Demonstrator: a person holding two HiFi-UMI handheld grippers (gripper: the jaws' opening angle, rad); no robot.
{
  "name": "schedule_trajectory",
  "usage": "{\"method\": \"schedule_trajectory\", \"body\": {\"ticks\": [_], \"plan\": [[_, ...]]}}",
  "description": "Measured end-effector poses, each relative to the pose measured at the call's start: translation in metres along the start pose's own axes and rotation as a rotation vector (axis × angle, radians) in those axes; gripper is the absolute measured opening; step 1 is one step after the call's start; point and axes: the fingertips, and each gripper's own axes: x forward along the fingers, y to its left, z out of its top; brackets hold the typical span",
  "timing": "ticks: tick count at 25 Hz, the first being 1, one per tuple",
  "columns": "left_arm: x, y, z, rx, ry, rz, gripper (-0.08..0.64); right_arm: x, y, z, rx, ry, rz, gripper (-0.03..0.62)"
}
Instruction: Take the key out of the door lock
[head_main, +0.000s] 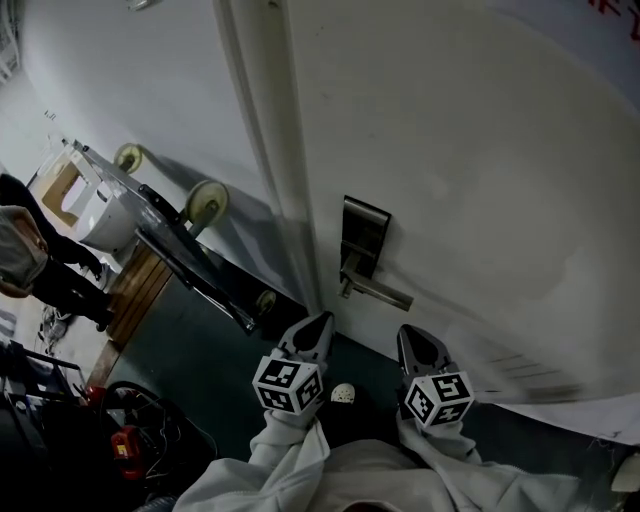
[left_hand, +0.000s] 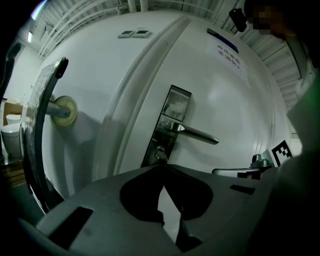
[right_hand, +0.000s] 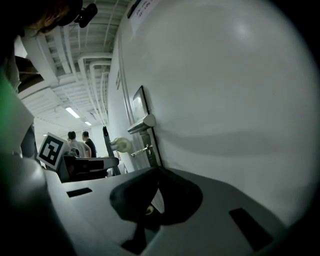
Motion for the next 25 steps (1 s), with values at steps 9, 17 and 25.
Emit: {"method": "schedule_trajectory", "body": {"ticks": [9, 17, 25], "plan": [[0.012, 0.009, -0.004, -0.281, 0.002, -0.121, 0.015, 0.01, -0.004, 0.0, -0.001, 0.007, -0.048, 0.052], [0.021, 0.005, 0.004, -0.717, -0.026, -0.318, 0.172, 0.016, 0.0, 0.004, -0.014, 0.015, -0.053, 0.052], [0.045, -0.006, 0.016, -0.996, -0.06, -0.423, 0.184, 0.022, 0.001, 0.011, -0.038, 0.021, -0.056, 0.052]]}}
